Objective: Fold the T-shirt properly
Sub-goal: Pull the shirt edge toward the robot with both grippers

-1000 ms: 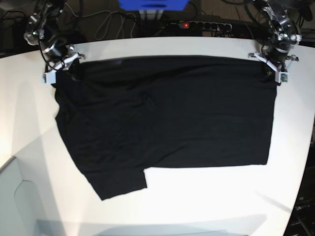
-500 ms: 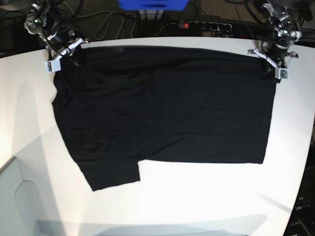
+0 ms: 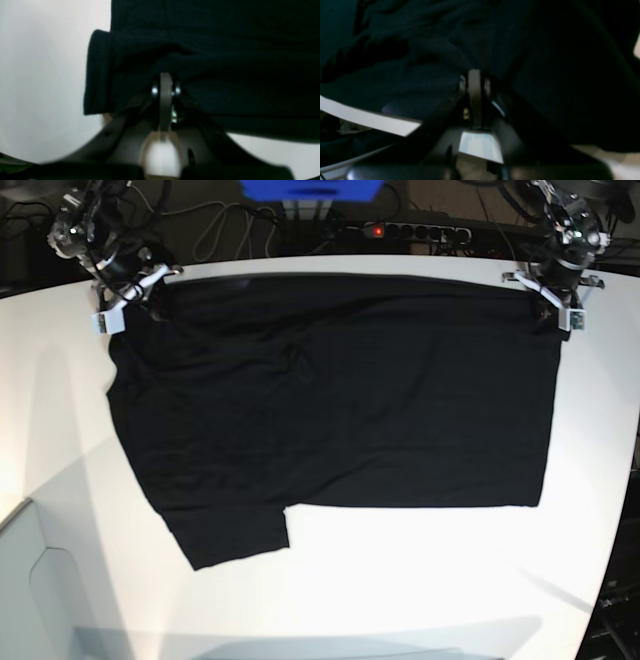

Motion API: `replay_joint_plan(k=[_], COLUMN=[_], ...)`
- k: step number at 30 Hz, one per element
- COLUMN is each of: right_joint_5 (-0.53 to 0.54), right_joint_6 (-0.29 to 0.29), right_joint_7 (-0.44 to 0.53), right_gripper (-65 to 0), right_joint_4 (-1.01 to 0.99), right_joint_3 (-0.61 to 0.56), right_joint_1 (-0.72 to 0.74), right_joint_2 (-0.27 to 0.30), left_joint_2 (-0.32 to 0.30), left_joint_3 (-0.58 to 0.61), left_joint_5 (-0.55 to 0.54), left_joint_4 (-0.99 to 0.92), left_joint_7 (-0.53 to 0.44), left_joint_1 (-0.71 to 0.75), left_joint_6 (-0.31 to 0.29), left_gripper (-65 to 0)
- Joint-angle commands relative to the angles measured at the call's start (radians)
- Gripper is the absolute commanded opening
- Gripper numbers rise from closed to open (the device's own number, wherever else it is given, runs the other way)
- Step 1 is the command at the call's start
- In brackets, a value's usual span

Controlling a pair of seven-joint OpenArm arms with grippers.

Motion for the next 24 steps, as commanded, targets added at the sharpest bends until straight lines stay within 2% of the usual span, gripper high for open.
replay_joint_plan(k=[1, 24], right_joint_5=[-0.06, -0.057], right_joint_6=[-0.042, -0.042], right_joint_7=[-0.046, -0.048], right_gripper=[-65.0, -65.0], right_joint_4=[0.002, 0.283], right_joint_3=[0.004, 0.007], right_joint_1=[-0.009, -0.007], right_joint_2=[0.005, 0.002], left_joint_2=[0.005, 0.007], left_joint_3=[0.001, -0.005], left_joint_5=[0.059, 0.059], left_joint_4=[-0.01, 0.02], left_joint_7=[0.108, 0.106], left_joint_1=[0.028, 0.004], left_joint_6=[-0.011, -0.003], left_gripper=[-65.0, -65.0])
